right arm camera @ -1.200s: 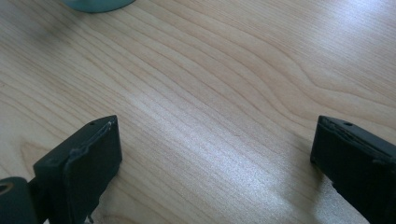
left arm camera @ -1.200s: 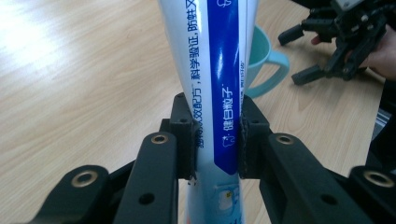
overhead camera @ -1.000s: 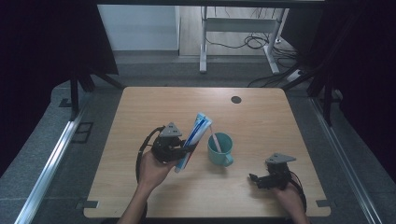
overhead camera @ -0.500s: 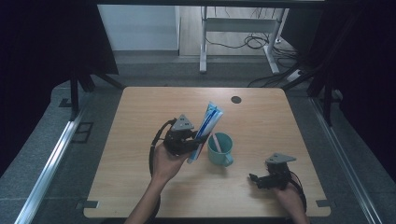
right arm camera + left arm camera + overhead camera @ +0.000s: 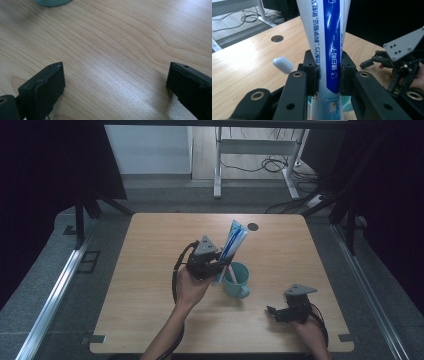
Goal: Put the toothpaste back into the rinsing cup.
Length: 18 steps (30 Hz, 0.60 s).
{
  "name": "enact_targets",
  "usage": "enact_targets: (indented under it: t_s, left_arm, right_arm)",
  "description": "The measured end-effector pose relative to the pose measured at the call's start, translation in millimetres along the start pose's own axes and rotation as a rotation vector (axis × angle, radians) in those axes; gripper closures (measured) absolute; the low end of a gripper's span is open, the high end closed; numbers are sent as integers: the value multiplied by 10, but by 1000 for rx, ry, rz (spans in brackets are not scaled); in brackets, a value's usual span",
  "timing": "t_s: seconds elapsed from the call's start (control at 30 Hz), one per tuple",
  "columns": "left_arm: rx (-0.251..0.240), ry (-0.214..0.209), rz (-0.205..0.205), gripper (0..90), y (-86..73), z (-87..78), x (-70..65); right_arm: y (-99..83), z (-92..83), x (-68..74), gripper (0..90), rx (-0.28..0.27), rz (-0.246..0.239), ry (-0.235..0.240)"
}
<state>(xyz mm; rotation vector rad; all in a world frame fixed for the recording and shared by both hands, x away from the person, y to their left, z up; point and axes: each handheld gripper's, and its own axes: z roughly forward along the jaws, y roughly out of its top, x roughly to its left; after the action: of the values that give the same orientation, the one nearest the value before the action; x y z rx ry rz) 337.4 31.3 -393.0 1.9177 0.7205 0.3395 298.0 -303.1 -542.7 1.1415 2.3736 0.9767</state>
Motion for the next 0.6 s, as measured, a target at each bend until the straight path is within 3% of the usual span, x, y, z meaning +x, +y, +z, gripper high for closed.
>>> enact_targets:
  t_s: [0.6]
  left_arm:
    - [-59, 26, 25, 728, 125, 312, -126]
  right_arm:
    - [-1, 1, -1, 19, -2, 0, -1]
